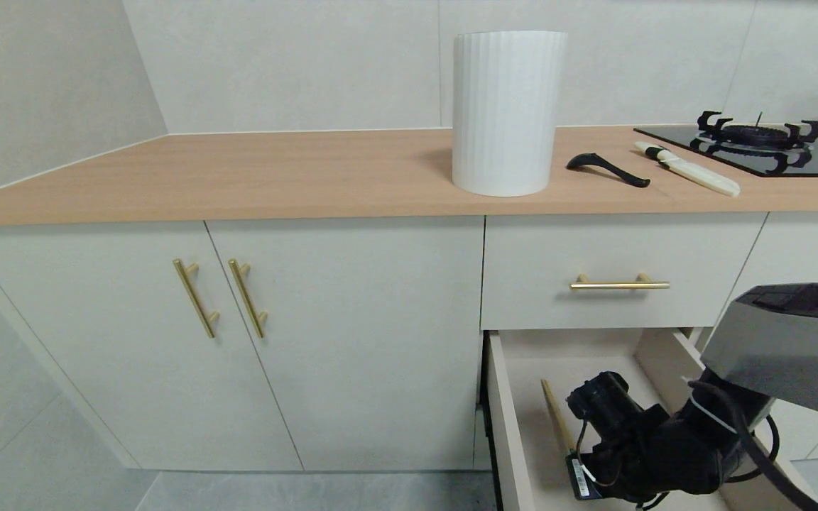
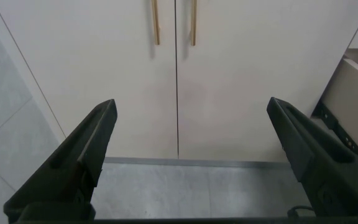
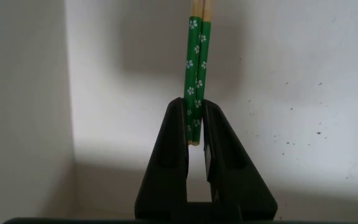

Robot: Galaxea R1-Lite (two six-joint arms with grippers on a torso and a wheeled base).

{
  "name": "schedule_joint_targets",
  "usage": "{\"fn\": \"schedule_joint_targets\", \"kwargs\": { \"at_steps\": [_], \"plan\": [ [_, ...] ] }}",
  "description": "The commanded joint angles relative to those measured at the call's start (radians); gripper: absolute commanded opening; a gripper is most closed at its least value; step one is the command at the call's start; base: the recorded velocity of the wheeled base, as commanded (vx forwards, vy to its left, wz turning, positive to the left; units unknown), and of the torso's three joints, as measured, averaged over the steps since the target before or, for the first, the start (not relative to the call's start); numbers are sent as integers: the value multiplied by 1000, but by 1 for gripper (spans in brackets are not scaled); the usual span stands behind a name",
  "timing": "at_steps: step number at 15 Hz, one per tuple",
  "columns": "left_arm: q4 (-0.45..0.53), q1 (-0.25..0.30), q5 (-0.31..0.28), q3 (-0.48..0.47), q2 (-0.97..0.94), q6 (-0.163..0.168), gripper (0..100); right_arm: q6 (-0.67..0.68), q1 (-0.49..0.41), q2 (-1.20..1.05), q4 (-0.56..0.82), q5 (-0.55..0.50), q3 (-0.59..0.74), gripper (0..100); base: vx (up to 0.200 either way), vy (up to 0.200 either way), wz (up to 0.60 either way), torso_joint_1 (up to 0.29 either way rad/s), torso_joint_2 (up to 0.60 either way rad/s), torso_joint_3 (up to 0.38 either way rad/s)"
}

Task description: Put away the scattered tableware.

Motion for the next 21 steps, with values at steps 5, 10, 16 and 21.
{"fn": "schedule_joint_targets", "kwargs": {
  "at_steps": [5, 10, 16, 21],
  "plan": [
    [0, 0, 0, 0, 2, -1, 100, 1, 14, 52, 0, -22, -9, 0, 0, 0, 0, 0, 0, 0],
    [0, 0, 0, 0, 2, -1, 100, 1, 14, 52, 0, -22, -9, 0, 0, 0, 0, 0, 0, 0],
    [0, 0, 0, 0, 2, -1, 100, 1, 14, 52, 0, -22, -9, 100, 0, 0, 0, 0, 0, 0],
    [0, 0, 0, 0, 2, -1, 100, -2, 13, -40, 11, -34, 16, 100, 0, 0, 0, 0, 0, 0]
  ]
}}
